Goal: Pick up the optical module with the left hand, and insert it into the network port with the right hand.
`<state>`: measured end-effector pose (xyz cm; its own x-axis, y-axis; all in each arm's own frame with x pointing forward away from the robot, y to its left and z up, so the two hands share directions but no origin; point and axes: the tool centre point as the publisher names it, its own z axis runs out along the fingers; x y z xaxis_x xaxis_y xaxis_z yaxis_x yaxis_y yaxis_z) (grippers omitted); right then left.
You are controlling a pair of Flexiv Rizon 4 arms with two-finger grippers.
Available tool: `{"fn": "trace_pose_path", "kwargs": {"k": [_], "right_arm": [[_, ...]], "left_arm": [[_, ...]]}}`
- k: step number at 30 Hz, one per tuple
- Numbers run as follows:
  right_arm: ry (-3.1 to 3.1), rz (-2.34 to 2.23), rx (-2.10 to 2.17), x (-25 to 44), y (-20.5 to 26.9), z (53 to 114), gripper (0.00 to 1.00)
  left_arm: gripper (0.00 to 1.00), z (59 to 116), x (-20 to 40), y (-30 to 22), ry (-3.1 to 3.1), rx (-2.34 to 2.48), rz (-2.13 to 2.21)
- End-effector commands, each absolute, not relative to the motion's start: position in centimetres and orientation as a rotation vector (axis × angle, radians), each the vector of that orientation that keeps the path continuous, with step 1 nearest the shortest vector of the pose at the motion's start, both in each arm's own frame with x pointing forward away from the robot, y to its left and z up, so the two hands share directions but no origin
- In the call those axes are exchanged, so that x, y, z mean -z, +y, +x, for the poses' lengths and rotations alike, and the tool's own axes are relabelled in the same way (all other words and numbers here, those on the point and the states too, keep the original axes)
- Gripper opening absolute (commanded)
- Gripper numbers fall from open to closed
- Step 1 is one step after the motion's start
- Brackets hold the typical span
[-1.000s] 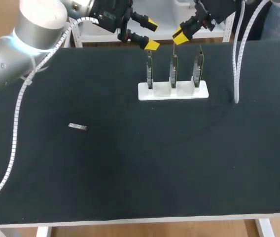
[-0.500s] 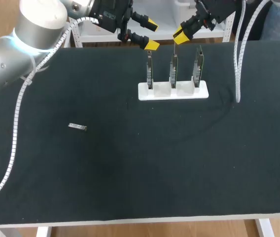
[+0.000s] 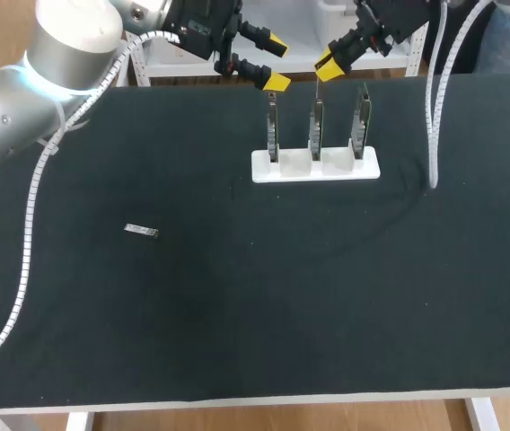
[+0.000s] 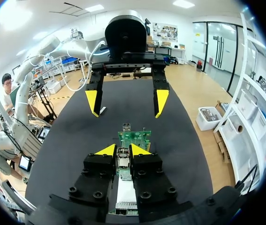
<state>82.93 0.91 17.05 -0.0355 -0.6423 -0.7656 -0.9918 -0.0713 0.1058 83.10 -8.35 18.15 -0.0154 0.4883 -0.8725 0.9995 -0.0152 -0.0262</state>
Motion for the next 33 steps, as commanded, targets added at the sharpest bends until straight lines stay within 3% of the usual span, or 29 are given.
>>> {"fn": "trace_pose_path", "kwargs": {"k": [1, 33], "right_arm": [[1.617, -1.988, -1.329, -17.12, 0.95, 83.75, 0.00], [1.619, -1.982, -1.313, -17.11, 0.80, 83.94, 0.00]], "left_arm": [[1.00, 82.84, -18.09, -8.34, 1.582, 0.949, 1.578], [1.00, 82.84, -18.09, -8.34, 1.582, 0.949, 1.578]]}}
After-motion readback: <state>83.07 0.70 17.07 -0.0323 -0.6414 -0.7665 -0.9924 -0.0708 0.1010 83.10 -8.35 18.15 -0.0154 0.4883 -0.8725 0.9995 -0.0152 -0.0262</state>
